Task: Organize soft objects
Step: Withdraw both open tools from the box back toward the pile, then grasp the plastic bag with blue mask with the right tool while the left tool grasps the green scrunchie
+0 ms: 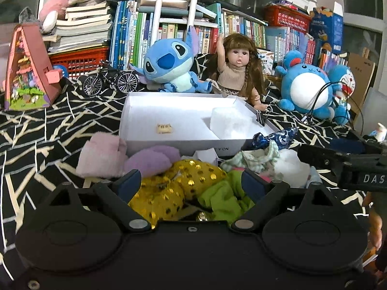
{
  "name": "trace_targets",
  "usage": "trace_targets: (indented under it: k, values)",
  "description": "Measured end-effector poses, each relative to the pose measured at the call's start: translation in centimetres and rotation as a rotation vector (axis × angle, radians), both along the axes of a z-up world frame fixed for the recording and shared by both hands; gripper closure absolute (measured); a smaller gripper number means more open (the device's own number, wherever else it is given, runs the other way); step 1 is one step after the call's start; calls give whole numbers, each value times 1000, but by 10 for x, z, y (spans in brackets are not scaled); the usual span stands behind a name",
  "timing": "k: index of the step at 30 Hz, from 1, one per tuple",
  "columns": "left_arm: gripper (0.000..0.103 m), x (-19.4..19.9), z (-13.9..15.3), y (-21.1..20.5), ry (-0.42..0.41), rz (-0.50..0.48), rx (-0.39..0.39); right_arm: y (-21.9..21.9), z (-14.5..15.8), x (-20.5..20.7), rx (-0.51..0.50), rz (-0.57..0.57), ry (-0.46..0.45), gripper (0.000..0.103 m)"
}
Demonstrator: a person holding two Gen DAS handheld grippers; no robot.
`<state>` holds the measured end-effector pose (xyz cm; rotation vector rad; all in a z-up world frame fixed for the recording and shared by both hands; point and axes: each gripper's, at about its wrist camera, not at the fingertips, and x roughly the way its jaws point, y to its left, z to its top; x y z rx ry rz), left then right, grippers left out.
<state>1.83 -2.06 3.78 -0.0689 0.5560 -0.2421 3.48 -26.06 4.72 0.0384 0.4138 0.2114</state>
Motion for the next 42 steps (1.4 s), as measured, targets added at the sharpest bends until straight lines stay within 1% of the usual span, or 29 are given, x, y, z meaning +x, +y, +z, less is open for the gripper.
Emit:
trace_targets:
  k: [4,16,26,36,42]
  values:
    - [13,-10,-5,4,8,1,-33,-5,-8,-11,5,-8,-4,0]
    - [13,-33,-21,1,17,10,7,-7,-27,-29,-29,-12,3,0]
    - [13,-38,-33,-3,49,-6,22,-7,-37,-35,-82,-13,8,0]
    - [14,-37,-34,-14,59,-55,1,-10,-48,-32,-100,-32,34,0]
    - [15,-29,-36,-24,66,-74,-4,-9,-51,-30,-113,-28,44,0]
